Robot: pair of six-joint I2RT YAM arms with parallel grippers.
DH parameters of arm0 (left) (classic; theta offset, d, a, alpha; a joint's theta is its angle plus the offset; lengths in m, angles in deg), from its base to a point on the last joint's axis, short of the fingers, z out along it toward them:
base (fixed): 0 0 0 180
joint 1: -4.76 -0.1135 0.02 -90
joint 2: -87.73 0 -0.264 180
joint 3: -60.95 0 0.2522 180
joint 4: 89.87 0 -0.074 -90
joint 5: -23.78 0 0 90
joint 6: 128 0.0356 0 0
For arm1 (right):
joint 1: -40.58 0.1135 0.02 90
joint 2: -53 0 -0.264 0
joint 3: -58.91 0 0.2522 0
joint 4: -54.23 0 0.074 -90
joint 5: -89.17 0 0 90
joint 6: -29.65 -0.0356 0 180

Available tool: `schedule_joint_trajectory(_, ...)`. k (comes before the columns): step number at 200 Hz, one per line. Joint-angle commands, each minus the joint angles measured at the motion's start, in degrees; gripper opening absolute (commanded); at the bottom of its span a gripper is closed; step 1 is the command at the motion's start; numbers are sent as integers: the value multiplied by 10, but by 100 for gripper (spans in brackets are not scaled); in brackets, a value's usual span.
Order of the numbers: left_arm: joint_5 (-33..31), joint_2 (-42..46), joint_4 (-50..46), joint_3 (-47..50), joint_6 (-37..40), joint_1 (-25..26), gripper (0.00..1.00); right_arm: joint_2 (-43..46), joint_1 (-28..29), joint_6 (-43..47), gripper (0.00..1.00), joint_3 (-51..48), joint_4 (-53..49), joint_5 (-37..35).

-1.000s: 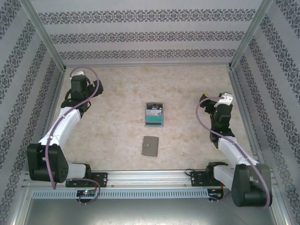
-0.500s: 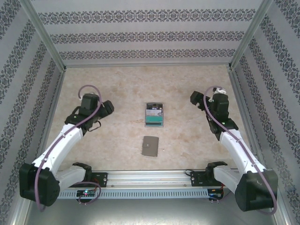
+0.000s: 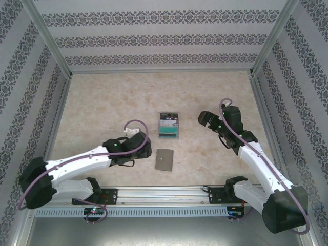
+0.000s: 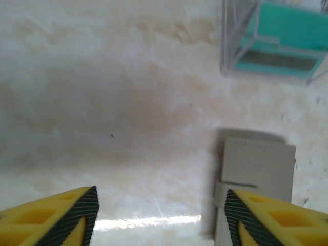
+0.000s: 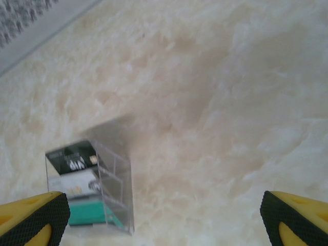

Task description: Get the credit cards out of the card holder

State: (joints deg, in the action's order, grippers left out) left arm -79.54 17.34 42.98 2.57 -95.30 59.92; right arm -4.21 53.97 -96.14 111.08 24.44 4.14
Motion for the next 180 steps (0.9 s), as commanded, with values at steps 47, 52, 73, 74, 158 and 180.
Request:
schedule_joint_trajectory(47,-36,-178,-47,-132,-2,97,49,14,103,28,98,18,-95,-101)
schedule_joint_trajectory(52,-34,-188,-45,-137,0,99,48,13,105,27,98,20,-99,-106)
schedule_joint_trajectory(73,-28,-220,-47,-159,8,108,44,13,108,27,98,22,-112,-114)
schedule_joint_trajectory(74,-27,-221,-48,-161,8,108,44,13,108,27,98,22,-112,-114)
schedule_joint_trajectory(158,-16,-322,-100,-233,21,114,36,17,108,29,98,24,-126,-128)
schedule_joint_trajectory(180,-11,-335,-115,-242,21,114,36,18,108,29,98,24,-126,-131)
